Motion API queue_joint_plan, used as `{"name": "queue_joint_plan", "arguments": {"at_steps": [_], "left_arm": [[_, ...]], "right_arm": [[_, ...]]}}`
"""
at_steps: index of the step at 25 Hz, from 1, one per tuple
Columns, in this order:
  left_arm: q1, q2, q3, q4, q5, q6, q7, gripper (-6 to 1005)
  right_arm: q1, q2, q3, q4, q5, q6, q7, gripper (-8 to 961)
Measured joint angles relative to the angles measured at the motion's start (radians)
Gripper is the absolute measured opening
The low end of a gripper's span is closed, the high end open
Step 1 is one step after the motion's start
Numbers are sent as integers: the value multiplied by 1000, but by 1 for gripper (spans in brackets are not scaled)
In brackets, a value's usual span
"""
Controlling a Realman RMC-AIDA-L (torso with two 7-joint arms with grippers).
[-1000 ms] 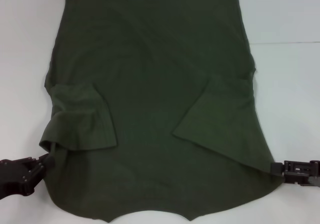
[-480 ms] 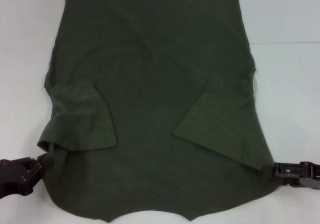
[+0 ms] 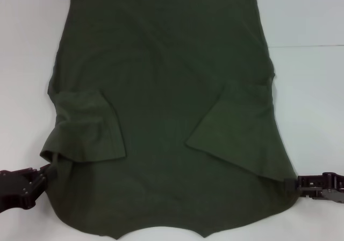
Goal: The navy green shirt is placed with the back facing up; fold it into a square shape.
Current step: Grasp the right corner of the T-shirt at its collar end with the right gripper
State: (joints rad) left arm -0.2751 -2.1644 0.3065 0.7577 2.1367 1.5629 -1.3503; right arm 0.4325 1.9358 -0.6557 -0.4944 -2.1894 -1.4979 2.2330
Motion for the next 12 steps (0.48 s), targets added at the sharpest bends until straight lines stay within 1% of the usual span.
{"name": "queue_joint_plan", "arguments": {"at_steps": [1,12], "left_arm": [[0,0,0,1,0,0,0,51],[-1,0,-1,3,0,0,-3,51]], "right_arm": [[0,0,0,-1,-1,1,1,811],[-1,-1,-1,1,-3,1,5,333]]}}
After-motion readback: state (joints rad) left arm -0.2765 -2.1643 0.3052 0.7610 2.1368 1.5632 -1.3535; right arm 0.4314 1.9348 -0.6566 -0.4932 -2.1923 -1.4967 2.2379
